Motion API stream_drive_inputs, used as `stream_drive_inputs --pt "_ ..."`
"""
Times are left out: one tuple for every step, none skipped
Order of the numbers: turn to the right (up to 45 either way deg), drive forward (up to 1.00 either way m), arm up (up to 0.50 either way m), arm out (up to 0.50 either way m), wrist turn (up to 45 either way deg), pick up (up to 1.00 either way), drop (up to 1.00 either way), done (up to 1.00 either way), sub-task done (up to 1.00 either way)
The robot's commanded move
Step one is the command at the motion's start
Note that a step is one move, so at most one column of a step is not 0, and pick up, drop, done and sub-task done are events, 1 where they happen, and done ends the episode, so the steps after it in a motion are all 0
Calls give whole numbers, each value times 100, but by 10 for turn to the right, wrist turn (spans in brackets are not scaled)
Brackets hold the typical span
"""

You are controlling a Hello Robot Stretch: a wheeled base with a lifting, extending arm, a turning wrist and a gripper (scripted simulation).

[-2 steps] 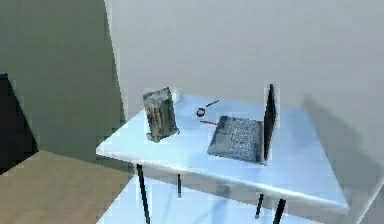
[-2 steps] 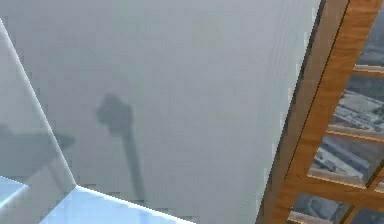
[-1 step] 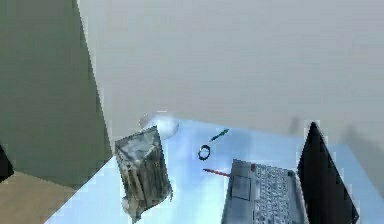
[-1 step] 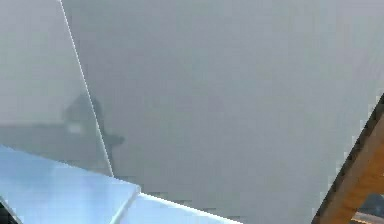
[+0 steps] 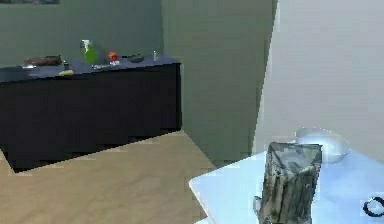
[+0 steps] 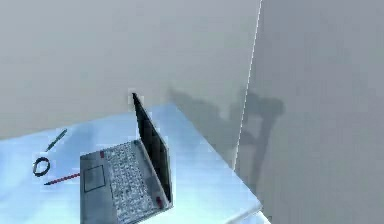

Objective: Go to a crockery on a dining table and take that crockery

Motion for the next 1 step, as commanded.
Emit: stream_drive_inputs --pt "-450 0 0 0 0 0 0 0 0"
